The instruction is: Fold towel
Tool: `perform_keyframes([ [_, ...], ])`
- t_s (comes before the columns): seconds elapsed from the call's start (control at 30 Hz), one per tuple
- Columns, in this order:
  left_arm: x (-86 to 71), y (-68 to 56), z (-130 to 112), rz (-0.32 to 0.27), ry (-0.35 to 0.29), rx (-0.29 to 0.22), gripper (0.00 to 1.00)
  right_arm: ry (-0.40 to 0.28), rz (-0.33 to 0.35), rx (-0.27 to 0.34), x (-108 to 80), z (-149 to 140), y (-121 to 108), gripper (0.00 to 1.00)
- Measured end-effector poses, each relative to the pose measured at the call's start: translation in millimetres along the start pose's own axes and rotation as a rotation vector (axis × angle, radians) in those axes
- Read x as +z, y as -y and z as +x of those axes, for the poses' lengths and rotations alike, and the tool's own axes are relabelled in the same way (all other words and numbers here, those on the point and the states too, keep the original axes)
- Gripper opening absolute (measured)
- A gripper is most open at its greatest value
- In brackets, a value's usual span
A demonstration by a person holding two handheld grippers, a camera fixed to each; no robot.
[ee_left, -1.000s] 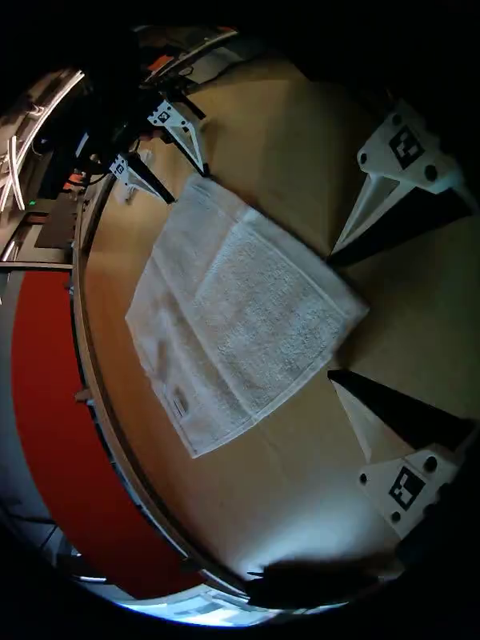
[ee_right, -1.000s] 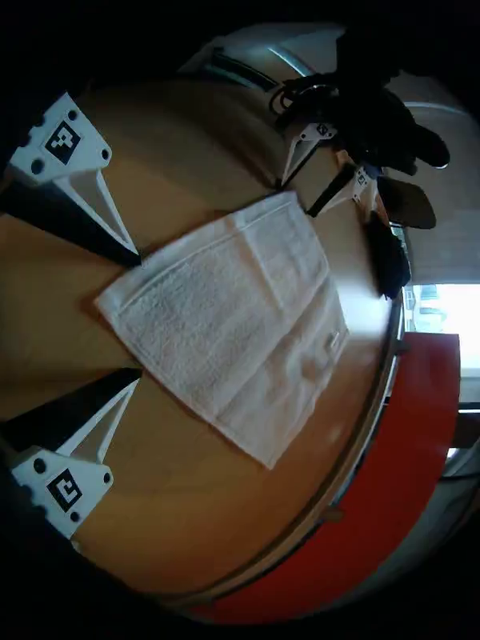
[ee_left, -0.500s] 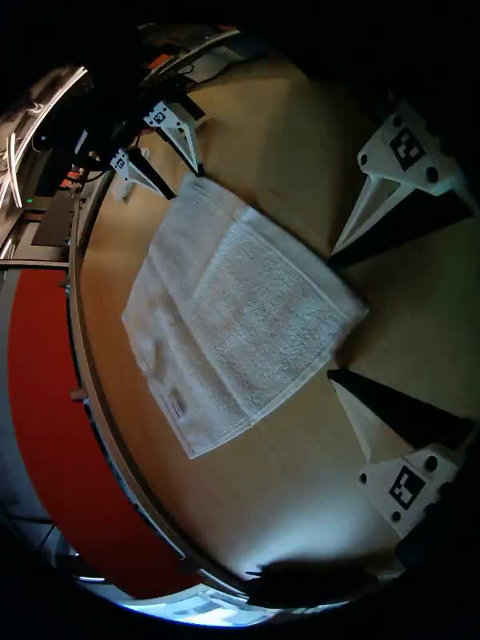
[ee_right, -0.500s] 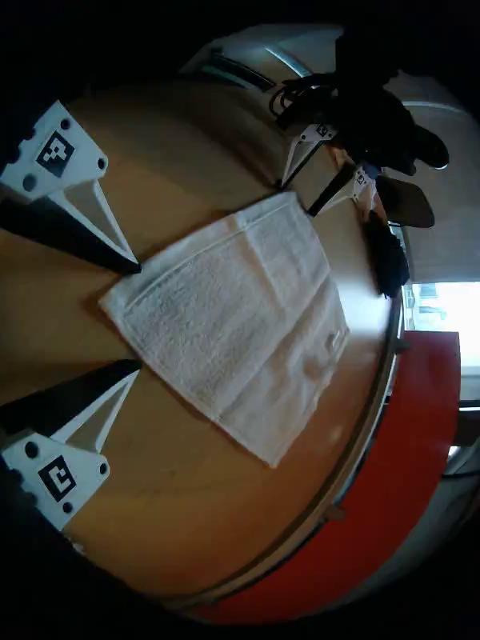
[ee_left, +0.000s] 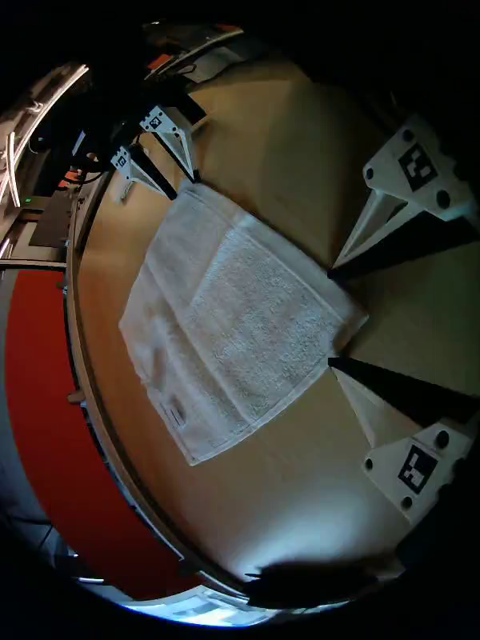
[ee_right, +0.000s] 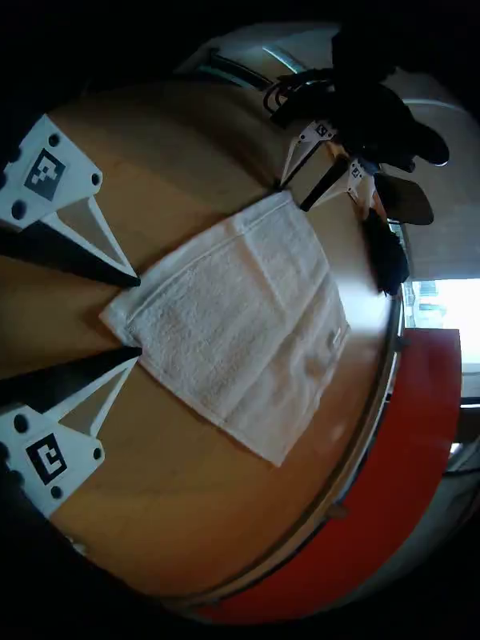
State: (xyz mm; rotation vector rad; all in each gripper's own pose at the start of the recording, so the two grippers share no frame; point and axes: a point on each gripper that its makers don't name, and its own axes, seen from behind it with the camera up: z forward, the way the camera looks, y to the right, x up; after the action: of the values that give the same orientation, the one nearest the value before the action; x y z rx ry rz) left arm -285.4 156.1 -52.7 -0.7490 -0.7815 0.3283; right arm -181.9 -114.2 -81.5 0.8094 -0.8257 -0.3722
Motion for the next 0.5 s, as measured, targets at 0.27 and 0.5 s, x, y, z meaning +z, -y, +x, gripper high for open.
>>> perform_keyframes([
  [0.27,1.1,1.2,2,0.015,0.006,-0.017,0.38,0.004,0.011,0.000,2.6,1,3,0.25],
  [0.5,1.6,6.2,5,0.037,0.021,-0.072,0.20,-0.006,0.032,-0.002,2.8,5,14,0.18],
])
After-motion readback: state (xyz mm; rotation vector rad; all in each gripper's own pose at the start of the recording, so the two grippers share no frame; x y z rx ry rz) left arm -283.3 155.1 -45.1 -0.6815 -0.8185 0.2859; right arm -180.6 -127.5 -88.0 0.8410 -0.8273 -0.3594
